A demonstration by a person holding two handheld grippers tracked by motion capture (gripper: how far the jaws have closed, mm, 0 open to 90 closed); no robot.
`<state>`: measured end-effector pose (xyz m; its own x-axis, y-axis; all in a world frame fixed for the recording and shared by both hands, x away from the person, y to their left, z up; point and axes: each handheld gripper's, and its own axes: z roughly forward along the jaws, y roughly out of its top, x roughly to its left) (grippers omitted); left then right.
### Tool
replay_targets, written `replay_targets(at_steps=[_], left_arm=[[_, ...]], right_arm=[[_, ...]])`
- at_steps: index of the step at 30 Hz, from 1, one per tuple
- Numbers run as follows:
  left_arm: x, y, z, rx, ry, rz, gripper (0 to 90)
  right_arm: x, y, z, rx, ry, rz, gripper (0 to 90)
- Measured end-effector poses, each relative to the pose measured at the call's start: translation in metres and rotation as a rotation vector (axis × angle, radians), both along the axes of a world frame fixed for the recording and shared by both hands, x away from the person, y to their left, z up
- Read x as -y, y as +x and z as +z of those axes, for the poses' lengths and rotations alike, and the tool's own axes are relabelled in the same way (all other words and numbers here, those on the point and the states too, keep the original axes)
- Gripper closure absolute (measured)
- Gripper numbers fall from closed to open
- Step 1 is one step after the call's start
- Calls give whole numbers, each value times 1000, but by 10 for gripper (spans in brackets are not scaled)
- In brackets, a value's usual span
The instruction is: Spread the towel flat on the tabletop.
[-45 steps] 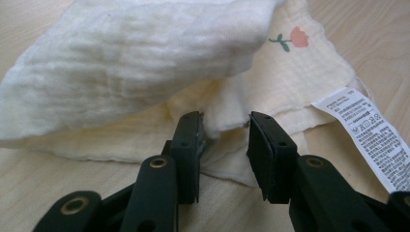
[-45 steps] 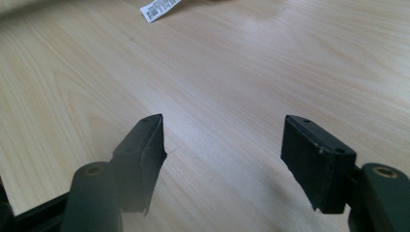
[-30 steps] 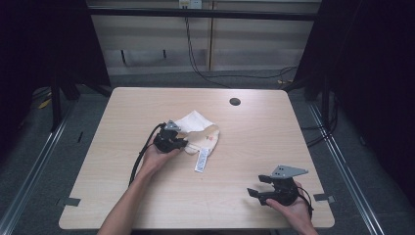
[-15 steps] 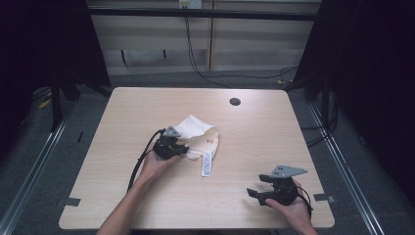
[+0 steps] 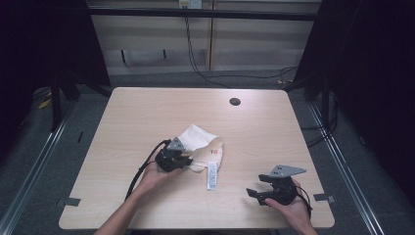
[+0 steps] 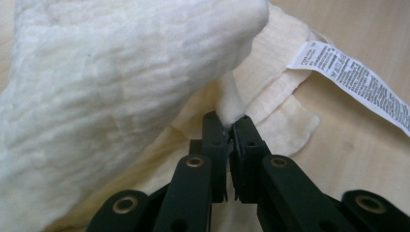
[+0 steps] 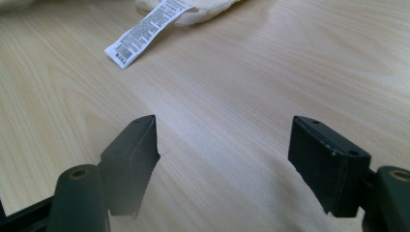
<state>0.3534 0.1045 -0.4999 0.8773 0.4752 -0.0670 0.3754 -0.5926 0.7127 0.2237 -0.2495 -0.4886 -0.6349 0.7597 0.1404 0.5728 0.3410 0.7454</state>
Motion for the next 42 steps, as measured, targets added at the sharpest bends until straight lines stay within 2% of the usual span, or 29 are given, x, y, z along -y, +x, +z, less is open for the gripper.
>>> replay_targets(at_steps=[4, 5, 8, 12, 13, 14, 17, 18, 20, 21, 22, 24, 28, 29, 31, 33, 36, 37, 39, 42], left_arm=[[7, -15, 2, 13, 25, -43, 859], [7, -18, 1, 10, 14, -43, 859], [7, -25, 2, 5, 19, -59, 859], [9, -36, 3, -19, 9, -82, 858], [10, -40, 5, -17, 37, -115, 858], [11, -45, 6, -15, 44, -130, 858], [13, -58, 7, -30, 44, -167, 856], [13, -60, 8, -20, 57, -179, 855], [13, -68, 8, -12, 53, -201, 848], [12, -70, 8, 4, 63, -210, 844], [12, -72, 7, 13, 54, -217, 844], [10, -72, 8, -18, 43, -213, 819], [8, -72, 11, -7, 46, -221, 705], [7, -73, 13, -9, 32, -220, 662], [4, -75, 20, 9, 1, -212, 636], [1, -76, 26, 15, -32, -208, 638], [-4, -77, 36, 48, -58, -209, 682], [-5, -77, 39, 62, -76, -192, 690], [-4, -73, 40, 67, -86, -193, 705], [2, -65, 37, 70, -80, -195, 732]], right_arm=[[0, -1, 0, -1, 4, 4, 266], [0, -1, 0, -1, 5, 3, 266], [0, -1, 0, 0, 10, 5, 266], [0, -1, 0, -2, 5, 1, 267], [-1, -1, 0, -3, 4, 0, 267], [-1, -1, 0, -4, 3, 1, 267], [-2, -1, 0, -5, 1, 6, 267], [-2, -1, 0, -2, 0, 6, 267], [-2, -1, 0, -3, 0, 6, 267], [-2, -1, 0, -3, 0, 6, 267], [-2, -1, 0, -3, 0, 8, 267], [-2, -2, 0, -4, 3, 11, 267], [-3, -3, 1, 1, 0, 23, 267], [-3, -3, 1, -1, 0, 21, 267], [-3, -3, 1, -1, 3, 20, 267], [-3, -3, 1, 0, 3, 21, 267], [-4, -3, 1, 2, -4, 21, 267], [-5, -3, 1, 3, -6, 21, 268], [-6, -2, 1, 0, -8, 25, 268], [-7, -1, 0, -1, -11, 27, 268]])
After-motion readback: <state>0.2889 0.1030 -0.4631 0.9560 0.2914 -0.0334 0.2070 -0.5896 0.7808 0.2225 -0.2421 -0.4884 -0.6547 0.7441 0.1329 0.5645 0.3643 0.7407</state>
